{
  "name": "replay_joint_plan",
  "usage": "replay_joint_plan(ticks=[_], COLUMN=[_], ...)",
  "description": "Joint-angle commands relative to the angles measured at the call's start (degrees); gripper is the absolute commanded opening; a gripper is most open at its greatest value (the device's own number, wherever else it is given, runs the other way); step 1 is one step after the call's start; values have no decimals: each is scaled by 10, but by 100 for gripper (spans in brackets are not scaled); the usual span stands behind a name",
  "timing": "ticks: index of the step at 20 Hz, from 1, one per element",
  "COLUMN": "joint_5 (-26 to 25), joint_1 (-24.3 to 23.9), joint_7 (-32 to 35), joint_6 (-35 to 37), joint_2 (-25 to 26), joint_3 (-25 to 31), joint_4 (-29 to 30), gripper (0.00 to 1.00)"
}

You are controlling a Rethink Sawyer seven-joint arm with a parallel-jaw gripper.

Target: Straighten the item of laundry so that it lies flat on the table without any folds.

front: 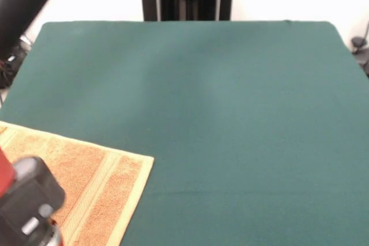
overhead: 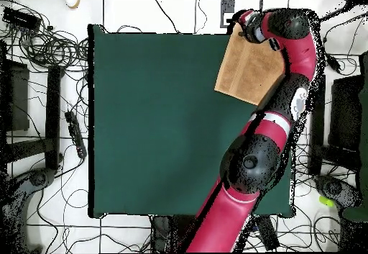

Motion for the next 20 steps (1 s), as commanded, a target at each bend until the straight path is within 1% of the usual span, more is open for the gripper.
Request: replay_joint_plan(ticks=[1,2,5,7,10,12,14,15,16,17,20], joint_5=[-36,-49,-114,-156,-235,-295,-343,-356,-359,-364,-384], joint_1=[38,44,67,86,131,179,247,283,314,340,387], joint_7=[-113,-107,-93,-79,-63,-66,-93,-112,-131,-147,-168], joint_6=[-78,-83,-97,-103,-106,-100,-101,-107,-114,-118,-120], joint_2=[59,62,64,64,53,33,3,-16,-34,-52,-92], joint_3=[2,18,73,127,232,318,413,460,494,521,564], joint_4=[-35,-31,-13,2,47,106,204,259,308,353,442], gripper=[100,100,100,100,100,100,100,100,100,100,100])
